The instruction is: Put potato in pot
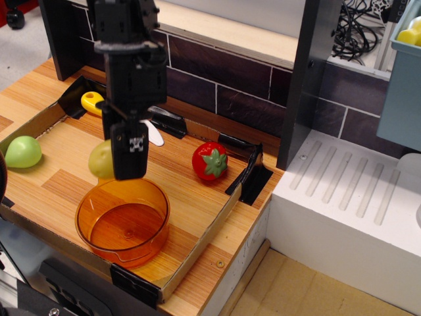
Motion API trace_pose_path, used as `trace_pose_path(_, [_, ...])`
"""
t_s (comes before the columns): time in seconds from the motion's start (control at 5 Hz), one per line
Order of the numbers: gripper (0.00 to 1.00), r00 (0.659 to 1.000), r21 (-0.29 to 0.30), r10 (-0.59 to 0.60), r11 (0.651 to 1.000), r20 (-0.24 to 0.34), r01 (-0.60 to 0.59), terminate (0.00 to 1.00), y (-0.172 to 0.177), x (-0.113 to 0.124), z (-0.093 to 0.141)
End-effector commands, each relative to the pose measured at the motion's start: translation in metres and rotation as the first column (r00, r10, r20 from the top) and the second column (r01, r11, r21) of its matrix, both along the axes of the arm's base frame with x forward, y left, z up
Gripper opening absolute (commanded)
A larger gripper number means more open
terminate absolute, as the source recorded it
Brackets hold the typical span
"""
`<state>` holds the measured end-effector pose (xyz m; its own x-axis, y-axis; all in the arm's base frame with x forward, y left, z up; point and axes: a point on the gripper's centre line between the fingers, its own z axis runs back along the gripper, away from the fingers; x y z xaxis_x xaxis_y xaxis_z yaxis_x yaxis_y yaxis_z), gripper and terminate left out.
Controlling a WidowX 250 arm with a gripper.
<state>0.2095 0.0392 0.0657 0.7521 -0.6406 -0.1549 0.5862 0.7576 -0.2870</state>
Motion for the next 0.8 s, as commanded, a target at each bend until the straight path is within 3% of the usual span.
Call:
trace_pose_path(0.0, [1.00,0.999,0.031,-0.043,0.999,0.028,0.042,0.00,-0.005,-0.011,0.012])
trace_pose_path(0.4, [1.00,0.998,0.002,-0.045,0.999,0.043,0.045,0.00,-0.003,-0.009,0.022])
trace_pose_path(0.6, [1.00,0.997,0.031,-0.003,1.000,0.074,0.001,0.00,0.002,0.005,0.038])
